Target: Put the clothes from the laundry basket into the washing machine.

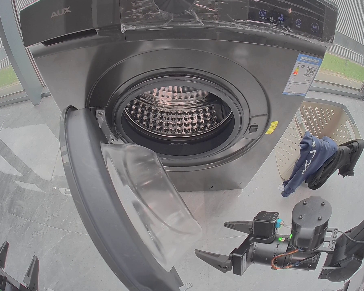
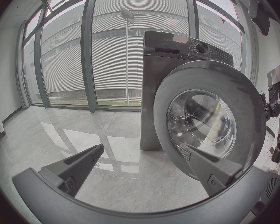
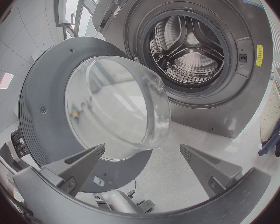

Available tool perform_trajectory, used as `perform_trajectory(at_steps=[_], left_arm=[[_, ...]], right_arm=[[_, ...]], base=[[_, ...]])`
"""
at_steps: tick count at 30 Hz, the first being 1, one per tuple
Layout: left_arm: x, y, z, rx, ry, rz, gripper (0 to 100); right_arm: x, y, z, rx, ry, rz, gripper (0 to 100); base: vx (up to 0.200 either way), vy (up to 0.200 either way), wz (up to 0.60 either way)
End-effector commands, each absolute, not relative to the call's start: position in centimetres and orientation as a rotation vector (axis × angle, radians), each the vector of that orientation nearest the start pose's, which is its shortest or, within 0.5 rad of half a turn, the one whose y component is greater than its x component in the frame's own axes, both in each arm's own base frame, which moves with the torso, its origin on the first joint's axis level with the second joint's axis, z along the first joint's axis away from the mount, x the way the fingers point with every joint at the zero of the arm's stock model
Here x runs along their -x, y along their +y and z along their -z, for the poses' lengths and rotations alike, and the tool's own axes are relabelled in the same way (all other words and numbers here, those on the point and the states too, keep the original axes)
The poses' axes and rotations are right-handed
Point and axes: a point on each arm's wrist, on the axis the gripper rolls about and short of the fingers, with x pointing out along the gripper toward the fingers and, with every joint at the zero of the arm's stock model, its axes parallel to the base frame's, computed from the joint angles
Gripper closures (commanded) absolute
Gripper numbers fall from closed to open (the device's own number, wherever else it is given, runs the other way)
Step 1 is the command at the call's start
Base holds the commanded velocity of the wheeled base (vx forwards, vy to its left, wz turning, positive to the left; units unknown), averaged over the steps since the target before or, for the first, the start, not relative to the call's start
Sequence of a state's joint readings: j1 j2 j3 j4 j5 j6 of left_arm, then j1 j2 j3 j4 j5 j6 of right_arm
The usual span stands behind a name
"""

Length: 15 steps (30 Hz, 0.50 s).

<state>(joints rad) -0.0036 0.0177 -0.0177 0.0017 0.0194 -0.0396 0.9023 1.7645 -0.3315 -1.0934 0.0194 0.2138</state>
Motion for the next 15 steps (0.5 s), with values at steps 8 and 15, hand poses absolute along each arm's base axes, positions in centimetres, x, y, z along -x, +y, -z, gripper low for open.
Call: perform_trajectory(at_steps=[8,15], left_arm=[[2.3,0.1,-7.6,0.04,0.004,-0.015,0],[2.3,0.1,-7.6,0.04,0.004,-0.015,0]], right_arm=[[-19.7,18.0,-10.6,-0.081,0.36,-0.713,0],[-21.3,19.2,-8.5,-0.057,0.409,-0.683,0]], base=[[0.0,0.0,0.0],[0.0,0.0,0.0]])
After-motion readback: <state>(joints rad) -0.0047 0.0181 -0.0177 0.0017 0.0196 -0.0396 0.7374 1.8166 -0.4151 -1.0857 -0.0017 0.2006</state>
